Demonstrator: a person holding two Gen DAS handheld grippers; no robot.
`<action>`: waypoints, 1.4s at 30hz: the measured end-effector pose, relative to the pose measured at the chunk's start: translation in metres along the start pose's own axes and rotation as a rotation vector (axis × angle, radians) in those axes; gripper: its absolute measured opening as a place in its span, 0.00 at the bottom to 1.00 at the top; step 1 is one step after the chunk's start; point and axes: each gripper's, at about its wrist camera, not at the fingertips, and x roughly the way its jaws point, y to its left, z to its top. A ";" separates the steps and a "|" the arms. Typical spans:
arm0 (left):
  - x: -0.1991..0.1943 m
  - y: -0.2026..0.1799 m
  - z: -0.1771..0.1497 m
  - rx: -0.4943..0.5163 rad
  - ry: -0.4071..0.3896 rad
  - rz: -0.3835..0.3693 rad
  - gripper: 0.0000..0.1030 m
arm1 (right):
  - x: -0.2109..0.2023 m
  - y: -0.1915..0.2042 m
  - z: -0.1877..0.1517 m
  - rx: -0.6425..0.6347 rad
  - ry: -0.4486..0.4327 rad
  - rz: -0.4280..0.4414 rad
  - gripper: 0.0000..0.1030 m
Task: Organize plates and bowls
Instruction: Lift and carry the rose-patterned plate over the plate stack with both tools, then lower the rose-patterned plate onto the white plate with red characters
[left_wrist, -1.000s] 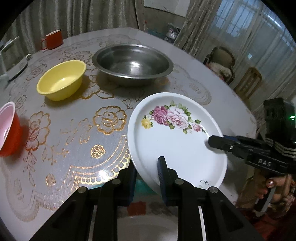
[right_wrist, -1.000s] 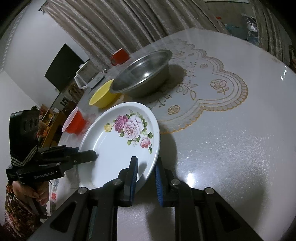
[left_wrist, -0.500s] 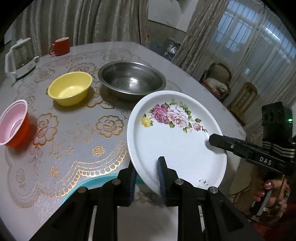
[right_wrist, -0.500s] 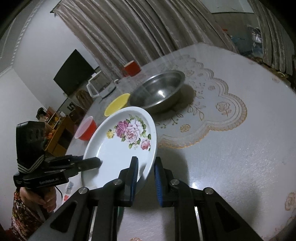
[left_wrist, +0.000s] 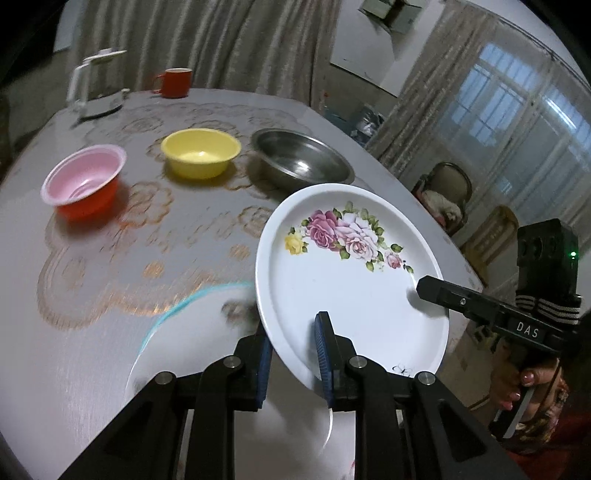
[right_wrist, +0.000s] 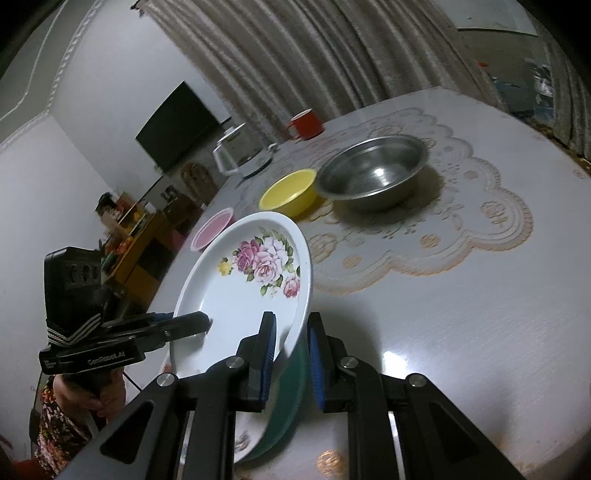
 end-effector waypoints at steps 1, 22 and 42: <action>-0.004 0.003 -0.006 -0.011 -0.003 0.003 0.22 | 0.002 0.005 -0.003 -0.007 0.008 0.005 0.16; -0.041 0.038 -0.089 -0.130 0.003 0.038 0.22 | 0.032 0.053 -0.052 -0.085 0.170 0.052 0.16; -0.035 0.033 -0.089 -0.110 0.003 0.103 0.22 | 0.054 0.049 -0.060 -0.053 0.243 0.004 0.18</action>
